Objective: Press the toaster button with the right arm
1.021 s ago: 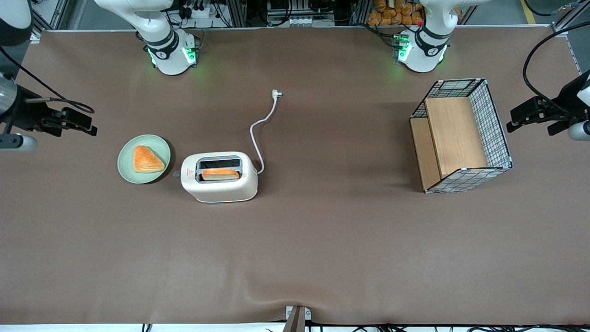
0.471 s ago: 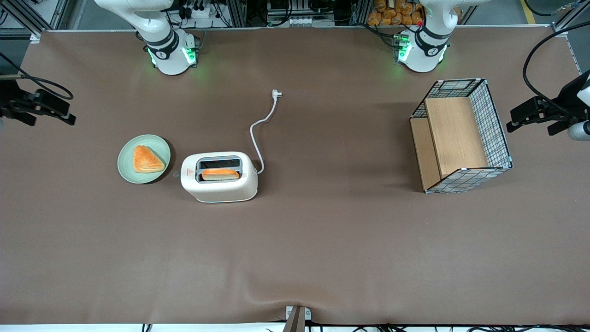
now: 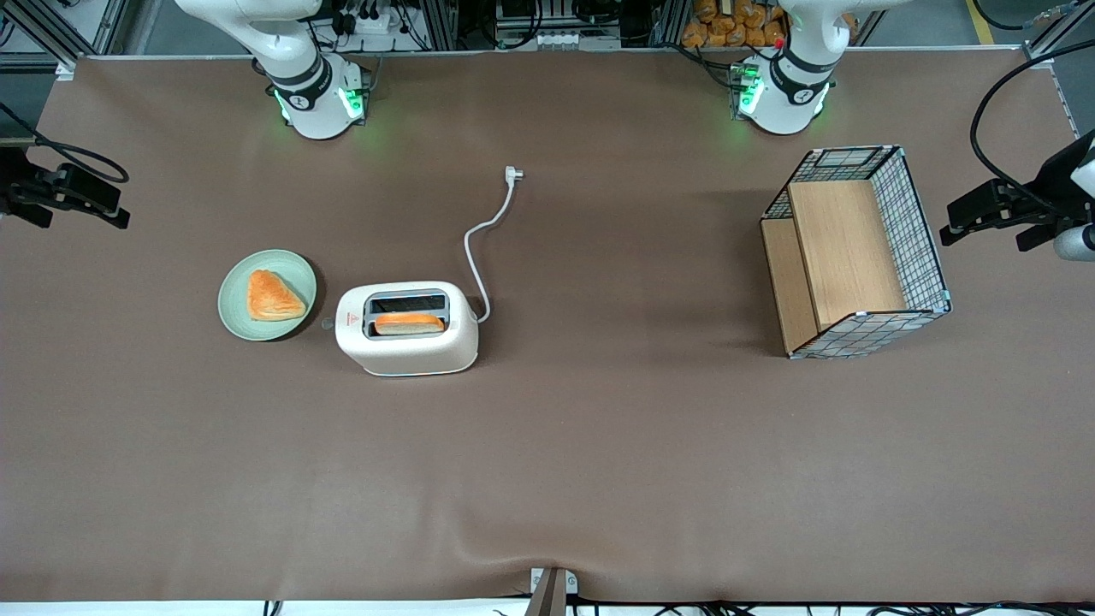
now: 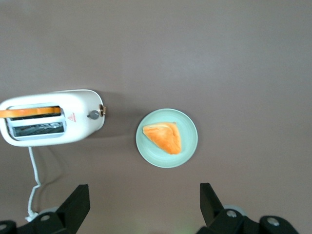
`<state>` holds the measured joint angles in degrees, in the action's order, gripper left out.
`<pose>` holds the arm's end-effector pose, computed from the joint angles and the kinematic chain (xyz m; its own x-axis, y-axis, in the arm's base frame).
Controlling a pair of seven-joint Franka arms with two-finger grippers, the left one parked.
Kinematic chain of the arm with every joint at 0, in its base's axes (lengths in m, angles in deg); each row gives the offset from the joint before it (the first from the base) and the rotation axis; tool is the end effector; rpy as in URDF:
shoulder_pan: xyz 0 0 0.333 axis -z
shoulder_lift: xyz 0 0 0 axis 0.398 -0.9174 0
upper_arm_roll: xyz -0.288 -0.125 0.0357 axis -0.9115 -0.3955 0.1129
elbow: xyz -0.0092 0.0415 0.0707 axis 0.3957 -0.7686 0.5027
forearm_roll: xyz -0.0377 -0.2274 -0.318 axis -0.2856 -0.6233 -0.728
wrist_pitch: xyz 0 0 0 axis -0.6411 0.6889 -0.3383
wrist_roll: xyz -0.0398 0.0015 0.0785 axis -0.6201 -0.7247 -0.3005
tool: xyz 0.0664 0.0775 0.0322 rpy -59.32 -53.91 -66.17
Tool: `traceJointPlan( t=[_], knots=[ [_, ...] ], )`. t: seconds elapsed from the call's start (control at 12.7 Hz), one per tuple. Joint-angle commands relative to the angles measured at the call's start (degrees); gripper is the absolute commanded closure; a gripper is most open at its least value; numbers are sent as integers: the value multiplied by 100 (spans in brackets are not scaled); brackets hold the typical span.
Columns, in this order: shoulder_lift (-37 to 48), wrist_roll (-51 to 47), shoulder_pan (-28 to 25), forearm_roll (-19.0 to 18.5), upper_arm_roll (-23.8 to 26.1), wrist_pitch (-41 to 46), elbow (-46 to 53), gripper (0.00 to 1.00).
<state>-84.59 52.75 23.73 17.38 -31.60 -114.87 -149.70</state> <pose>0.5476 -0.0146 0.6454 0.9982 -0.0283 -0.0537 -0.0281 -0.9996 0.0043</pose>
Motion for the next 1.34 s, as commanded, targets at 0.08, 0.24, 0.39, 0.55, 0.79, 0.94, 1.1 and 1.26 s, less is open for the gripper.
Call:
traceJointPlan(
  t=[0.08, 0.24, 0.39, 0.55, 0.79, 0.94, 1.1, 1.26],
  knots=[
    [-130, -51, -1, -154, 33, 126, 195, 0],
    [-139, -51, -10, -188, 24, 108, 195, 0],
    [-148, -42, -10, -206, 33, 108, 195, 0],
    [-147, -86, -10, -206, 24, 108, 221, 0],
    [-139, -60, -1, -198, 24, 108, 230, 0],
    [-139, -112, -1, -198, 24, 108, 230, 0],
    [-139, -121, -1, -136, 24, 108, 230, 0],
    [-147, -121, -10, -118, 24, 99, 230, 0]
  ],
)
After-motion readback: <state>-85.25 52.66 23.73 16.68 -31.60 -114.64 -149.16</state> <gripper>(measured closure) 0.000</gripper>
